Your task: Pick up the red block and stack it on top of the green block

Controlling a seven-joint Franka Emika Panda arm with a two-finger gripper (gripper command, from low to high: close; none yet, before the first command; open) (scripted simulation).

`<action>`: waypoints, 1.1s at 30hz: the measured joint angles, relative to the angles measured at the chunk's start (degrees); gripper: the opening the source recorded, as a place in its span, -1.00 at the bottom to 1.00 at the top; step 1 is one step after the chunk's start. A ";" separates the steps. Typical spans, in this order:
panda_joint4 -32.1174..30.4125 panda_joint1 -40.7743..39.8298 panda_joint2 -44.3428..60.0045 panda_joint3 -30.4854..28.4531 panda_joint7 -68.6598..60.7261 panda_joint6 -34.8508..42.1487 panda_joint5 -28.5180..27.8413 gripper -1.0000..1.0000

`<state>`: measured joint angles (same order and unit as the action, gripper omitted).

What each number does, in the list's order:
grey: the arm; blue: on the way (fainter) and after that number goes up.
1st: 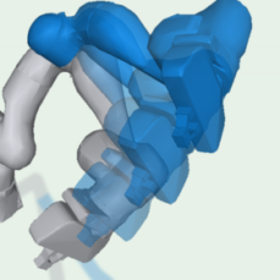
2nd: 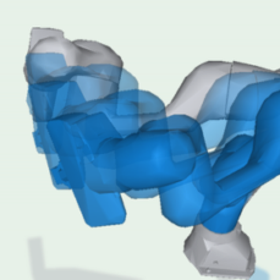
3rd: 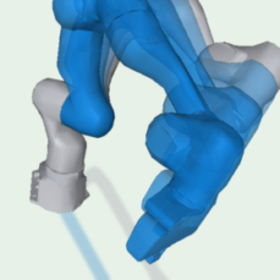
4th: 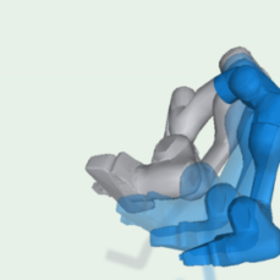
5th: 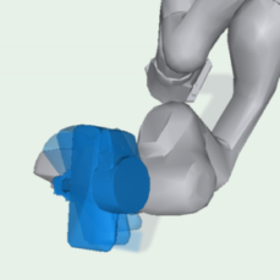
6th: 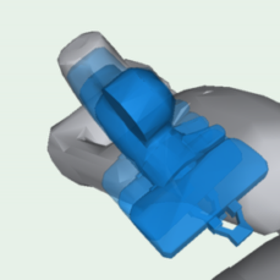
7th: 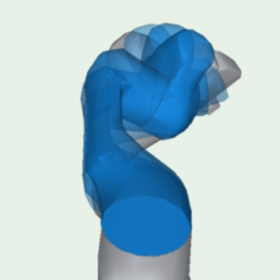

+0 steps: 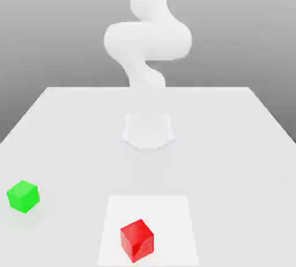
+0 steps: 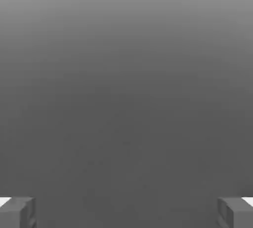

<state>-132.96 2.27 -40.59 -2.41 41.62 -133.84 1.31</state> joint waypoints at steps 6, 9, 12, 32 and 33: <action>-2.88 4.68 12.92 -5.01 -10.66 -5.02 3.70 0.00; -4.27 6.26 19.25 -6.67 -15.95 -7.40 5.63 0.00; -5.65 7.49 25.55 -7.92 -21.06 -9.80 7.32 0.00; -10.25 4.93 60.95 -5.78 -38.73 -29.38 8.44 -1.00; -10.25 4.93 60.95 -5.77 -38.72 -29.35 8.43 -1.00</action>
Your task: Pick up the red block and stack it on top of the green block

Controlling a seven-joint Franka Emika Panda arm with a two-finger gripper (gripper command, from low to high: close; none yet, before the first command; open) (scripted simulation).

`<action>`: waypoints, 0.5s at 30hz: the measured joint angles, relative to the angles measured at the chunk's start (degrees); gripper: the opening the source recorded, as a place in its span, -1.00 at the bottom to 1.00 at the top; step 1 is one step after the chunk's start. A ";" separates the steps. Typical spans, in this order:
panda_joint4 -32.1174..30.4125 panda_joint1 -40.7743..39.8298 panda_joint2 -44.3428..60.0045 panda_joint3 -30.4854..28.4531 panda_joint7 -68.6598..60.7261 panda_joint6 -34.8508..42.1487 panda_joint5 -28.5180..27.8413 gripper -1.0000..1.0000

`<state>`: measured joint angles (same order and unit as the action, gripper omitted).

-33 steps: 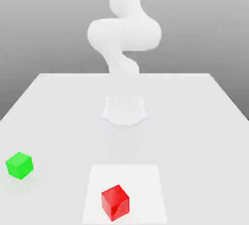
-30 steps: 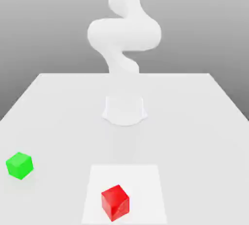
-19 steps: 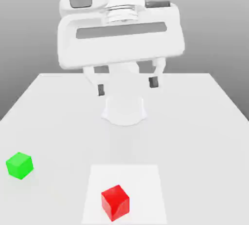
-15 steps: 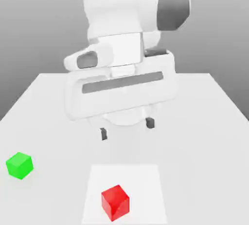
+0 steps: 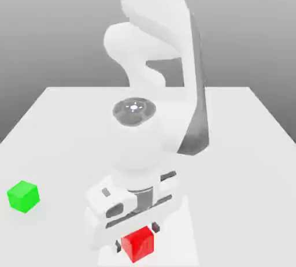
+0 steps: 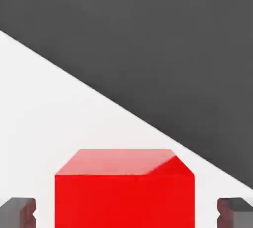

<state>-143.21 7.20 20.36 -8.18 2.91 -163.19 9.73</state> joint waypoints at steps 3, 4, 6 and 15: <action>0.12 -0.32 0.80 0.39 -0.23 -0.60 0.31 -1.00; 0.02 -0.09 0.13 0.10 0.01 -0.07 -0.03 -1.00; -0.48 0.75 -3.01 -1.06 1.20 2.48 -1.66 -1.00; -3.09 -6.15 -13.65 -11.35 1.86 10.21 -6.43 -1.00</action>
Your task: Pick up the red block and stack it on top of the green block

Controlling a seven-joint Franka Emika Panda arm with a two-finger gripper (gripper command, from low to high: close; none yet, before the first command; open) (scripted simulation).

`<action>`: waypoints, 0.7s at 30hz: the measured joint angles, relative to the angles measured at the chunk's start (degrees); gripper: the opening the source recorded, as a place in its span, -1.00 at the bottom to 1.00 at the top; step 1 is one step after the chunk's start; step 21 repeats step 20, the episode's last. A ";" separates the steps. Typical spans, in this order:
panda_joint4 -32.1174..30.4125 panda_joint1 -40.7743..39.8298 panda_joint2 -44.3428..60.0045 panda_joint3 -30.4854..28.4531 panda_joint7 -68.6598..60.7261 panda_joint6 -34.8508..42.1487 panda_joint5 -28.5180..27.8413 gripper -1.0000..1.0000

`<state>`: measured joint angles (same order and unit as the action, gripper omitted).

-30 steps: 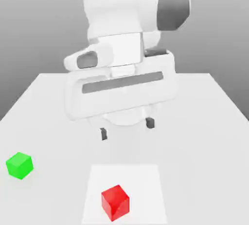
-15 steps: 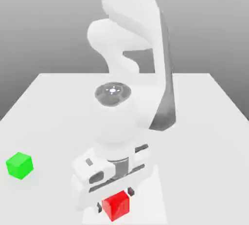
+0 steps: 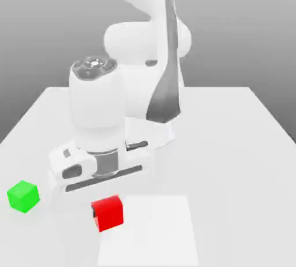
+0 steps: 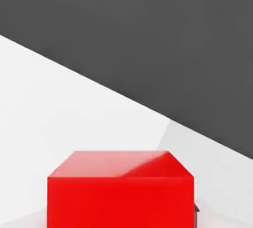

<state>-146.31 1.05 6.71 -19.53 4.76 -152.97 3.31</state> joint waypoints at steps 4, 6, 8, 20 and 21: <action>-1.05 -8.00 -2.42 -5.74 -1.58 1.36 -0.76 -1.00; -1.58 -12.33 -3.53 -8.00 -2.42 2.01 -1.06 -1.00; -1.99 -15.74 -4.11 -9.49 -3.45 2.34 -0.91 -1.00; -1.32 -19.83 6.88 -3.40 -13.14 -6.56 11.95 1.00; -1.32 -19.83 6.88 -3.40 -13.14 -6.56 11.95 1.00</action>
